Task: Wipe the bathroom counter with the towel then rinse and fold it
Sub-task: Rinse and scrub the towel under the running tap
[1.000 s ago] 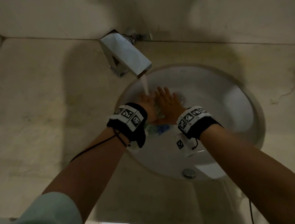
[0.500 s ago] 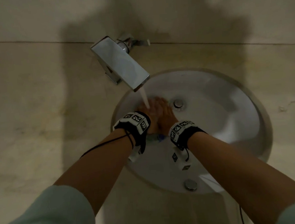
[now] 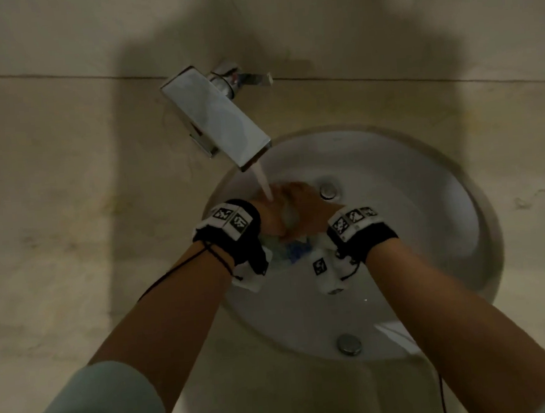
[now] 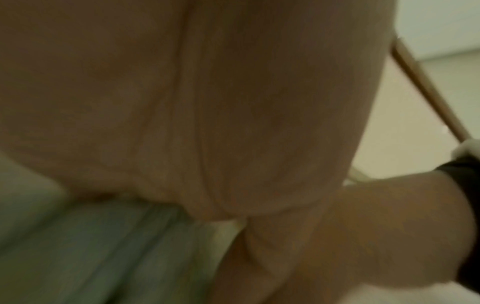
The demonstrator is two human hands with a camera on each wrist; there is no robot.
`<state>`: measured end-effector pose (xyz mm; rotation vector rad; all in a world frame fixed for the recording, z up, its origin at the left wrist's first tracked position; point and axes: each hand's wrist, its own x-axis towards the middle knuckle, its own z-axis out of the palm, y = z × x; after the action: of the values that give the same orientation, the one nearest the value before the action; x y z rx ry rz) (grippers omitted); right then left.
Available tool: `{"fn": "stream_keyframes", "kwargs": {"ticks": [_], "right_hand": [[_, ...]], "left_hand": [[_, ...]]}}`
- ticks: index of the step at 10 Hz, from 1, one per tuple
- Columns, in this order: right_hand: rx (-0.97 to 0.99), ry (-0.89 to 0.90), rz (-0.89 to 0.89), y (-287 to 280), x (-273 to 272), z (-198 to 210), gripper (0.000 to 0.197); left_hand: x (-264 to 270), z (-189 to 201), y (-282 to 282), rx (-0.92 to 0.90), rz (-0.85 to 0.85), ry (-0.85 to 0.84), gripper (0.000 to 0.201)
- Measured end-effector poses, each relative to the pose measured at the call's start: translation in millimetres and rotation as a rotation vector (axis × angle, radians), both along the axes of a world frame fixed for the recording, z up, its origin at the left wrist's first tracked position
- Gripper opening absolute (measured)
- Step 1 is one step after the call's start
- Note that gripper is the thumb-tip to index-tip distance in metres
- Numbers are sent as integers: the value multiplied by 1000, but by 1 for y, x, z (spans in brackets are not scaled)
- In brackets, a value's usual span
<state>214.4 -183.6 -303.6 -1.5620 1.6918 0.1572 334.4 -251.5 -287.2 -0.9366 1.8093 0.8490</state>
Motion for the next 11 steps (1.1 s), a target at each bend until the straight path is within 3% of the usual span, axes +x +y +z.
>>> {"fn": "stream_keyframes", "kwargs": {"ticks": [1, 2, 3, 4, 5, 6, 7, 8, 9, 11], "right_hand": [[75, 91, -133, -16, -16, 6, 97], [106, 146, -138, -19, -15, 13, 81], [45, 123, -171, -4, -13, 18, 72], [4, -211, -234, 14, -14, 33, 55], [-84, -410, -353, 23, -14, 58, 39], [-258, -522, -445, 28, -16, 94, 31], [-351, -612, -511, 30, -17, 118, 28], [-408, -825, -752, 37, -15, 145, 22], [-323, -926, -978, 45, -9, 162, 32], [-324, -938, -1112, 58, -11, 178, 41]], "left_hand": [[0, 17, 0, -46, 99, 125, 54], [7, 12, 0, -116, 151, 195, 63], [10, 18, 1, -222, 9, 208, 54], [16, 33, 1, -176, 79, 304, 59], [24, 43, 0, -75, 126, 362, 66], [30, 67, -1, 20, 261, 562, 74], [37, 87, -3, 48, 341, 707, 56], [50, 103, -2, 227, 509, 812, 75], [56, 107, 7, 316, 542, 822, 82], [57, 81, 26, 224, 465, 679, 76]]}}
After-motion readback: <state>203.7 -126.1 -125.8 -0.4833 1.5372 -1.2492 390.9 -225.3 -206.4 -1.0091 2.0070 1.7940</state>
